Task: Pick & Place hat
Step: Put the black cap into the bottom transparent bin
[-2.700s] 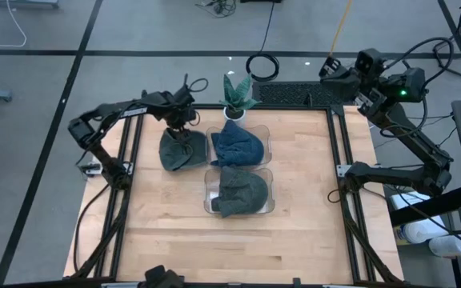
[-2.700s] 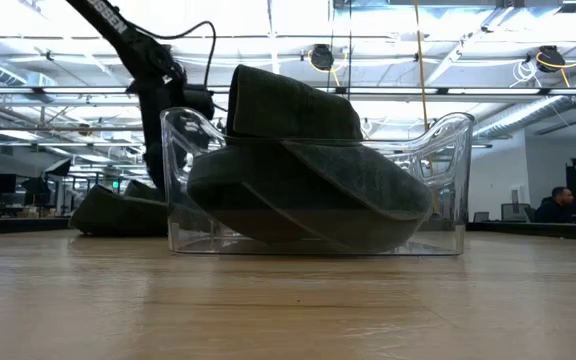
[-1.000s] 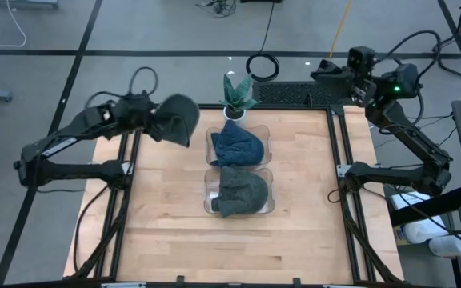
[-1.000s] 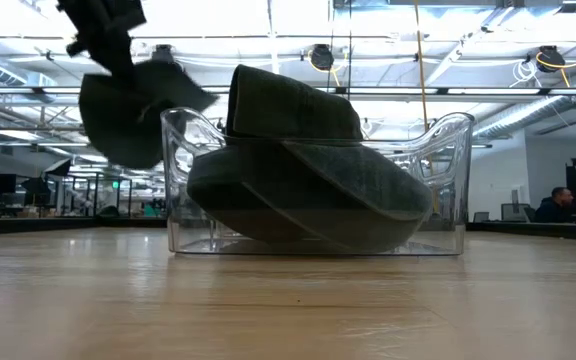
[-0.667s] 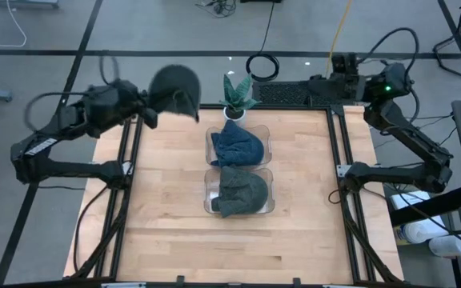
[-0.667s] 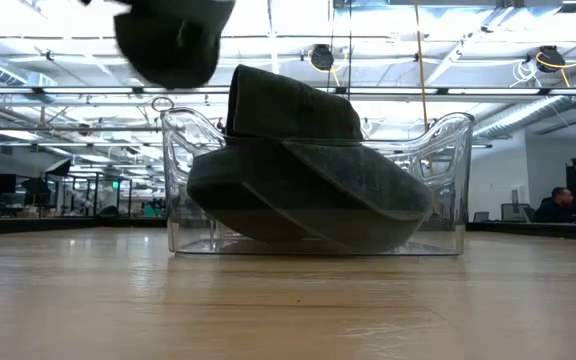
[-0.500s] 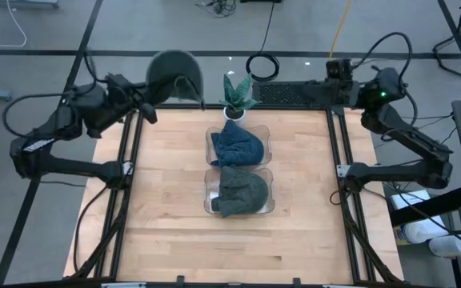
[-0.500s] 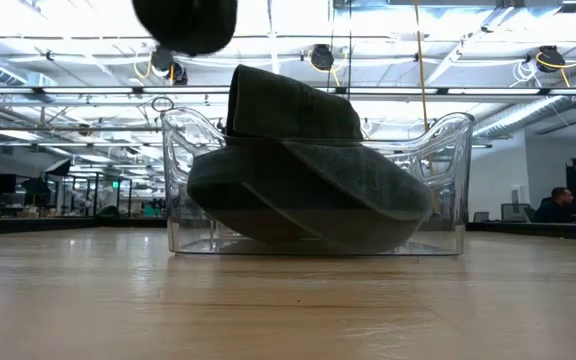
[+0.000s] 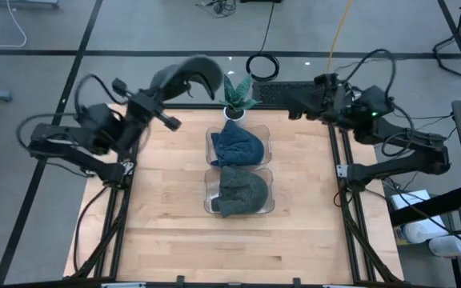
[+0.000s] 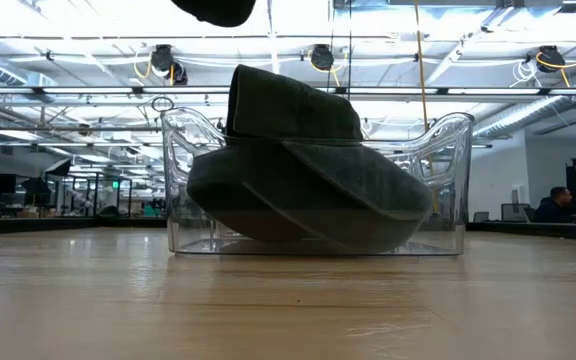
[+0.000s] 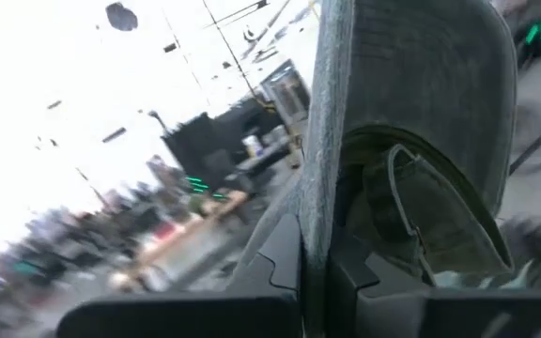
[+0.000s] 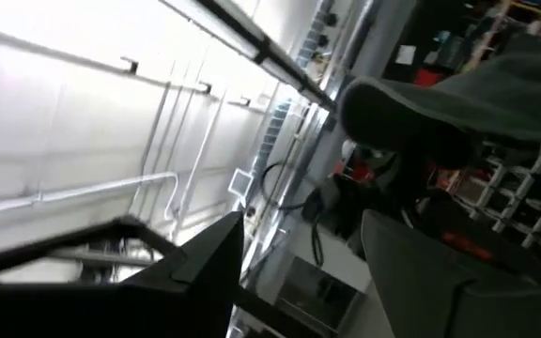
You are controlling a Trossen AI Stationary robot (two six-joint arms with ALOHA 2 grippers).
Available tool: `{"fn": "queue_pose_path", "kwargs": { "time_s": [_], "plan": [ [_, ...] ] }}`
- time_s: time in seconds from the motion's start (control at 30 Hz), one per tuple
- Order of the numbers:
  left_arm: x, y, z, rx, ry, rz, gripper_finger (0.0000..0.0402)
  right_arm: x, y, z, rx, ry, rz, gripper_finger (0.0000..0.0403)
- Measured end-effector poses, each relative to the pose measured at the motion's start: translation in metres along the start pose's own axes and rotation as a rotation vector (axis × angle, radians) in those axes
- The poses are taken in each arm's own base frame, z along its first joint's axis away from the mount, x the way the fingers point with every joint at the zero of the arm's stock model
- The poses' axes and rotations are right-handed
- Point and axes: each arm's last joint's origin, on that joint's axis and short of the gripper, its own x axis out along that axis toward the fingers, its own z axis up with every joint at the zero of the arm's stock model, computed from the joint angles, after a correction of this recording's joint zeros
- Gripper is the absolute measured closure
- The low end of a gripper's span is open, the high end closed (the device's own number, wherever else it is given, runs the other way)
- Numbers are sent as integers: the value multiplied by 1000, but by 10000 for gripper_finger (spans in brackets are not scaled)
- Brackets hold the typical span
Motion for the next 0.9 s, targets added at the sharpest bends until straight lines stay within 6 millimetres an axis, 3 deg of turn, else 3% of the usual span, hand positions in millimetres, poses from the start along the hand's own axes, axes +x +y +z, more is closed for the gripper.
{"fn": "queue_pose_path", "kwargs": {
  "time_s": [0.2, 0.43, 0.6, 0.77, 0.9],
  "plan": [
    [1, -44, 12, 253, 14, 49, 391, 19, -19, -22, 182, 11, -65, 195],
    [6, -89, 7, 397, 2, 15, 391, 38, -44, -46, 495, 101, -129, 195],
    [6, -121, 2, 528, -21, -24, 391, 48, -47, -52, 535, 106, -43, 195],
    [2, -143, -3, 569, -32, -53, 391, 50, -49, -52, 593, 99, -35, 195],
    [-2, -148, -2, 529, -38, -50, 391, 49, -54, -56, 634, 111, -79, 195]
  ]
}}
